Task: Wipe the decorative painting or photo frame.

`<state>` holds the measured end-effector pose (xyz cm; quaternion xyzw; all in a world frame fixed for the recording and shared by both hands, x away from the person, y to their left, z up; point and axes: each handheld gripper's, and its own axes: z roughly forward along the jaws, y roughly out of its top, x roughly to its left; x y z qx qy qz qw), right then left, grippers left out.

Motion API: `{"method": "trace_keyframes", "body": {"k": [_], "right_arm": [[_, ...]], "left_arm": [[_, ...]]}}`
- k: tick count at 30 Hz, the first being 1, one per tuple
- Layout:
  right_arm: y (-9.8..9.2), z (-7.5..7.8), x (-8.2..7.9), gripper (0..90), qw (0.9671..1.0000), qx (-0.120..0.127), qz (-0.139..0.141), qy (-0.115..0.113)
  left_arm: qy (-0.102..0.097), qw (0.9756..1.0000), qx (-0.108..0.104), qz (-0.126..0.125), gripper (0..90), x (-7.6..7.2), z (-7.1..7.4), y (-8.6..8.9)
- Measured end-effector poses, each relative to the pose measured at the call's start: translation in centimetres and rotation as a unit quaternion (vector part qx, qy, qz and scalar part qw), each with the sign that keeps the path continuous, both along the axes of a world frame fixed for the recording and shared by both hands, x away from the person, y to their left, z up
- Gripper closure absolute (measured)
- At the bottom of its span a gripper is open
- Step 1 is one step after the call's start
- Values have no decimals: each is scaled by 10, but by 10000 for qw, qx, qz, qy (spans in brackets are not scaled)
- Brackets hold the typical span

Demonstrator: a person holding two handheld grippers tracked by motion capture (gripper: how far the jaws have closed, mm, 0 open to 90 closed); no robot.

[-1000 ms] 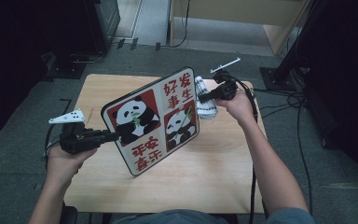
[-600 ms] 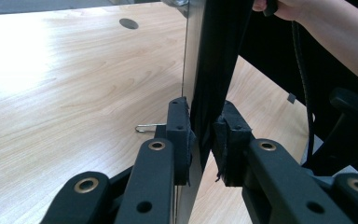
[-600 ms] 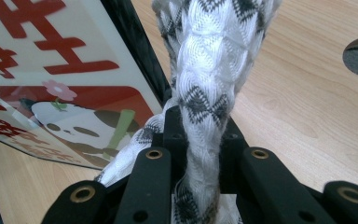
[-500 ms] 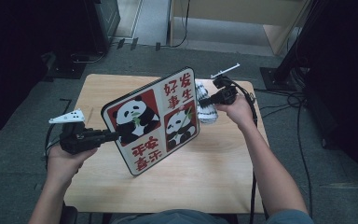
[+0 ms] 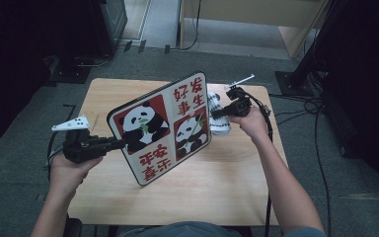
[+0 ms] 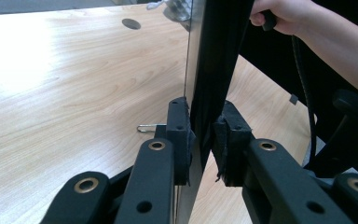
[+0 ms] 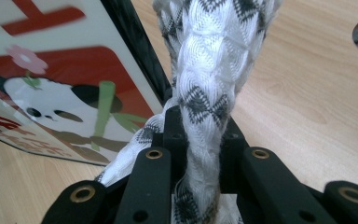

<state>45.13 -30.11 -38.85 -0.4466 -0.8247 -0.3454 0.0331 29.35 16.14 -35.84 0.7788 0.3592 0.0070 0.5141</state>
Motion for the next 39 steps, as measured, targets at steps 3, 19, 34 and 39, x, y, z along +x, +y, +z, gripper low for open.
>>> {"method": "trace_keyframes", "body": {"k": [3, 19, 34, 39], "right_arm": [[-1, -5, -1, 798, 10000, 12, -8, -21], [-4, -30, -8, 798, 10000, -79, -6, 15], [-9, -57, -13, 799, 9998, 72, -144, 72], [-11, -67, -18, 798, 9997, 67, -214, 96]], "left_arm": [[6, 10000, 1, 9, 782, 0, 0, 0], [11, 10000, -14, 25, 781, 0, 0, 0], [21, 10000, -7, 44, 781, 0, 0, -1], [19, 10000, -2, 42, 781, 1, 0, -1]]}}
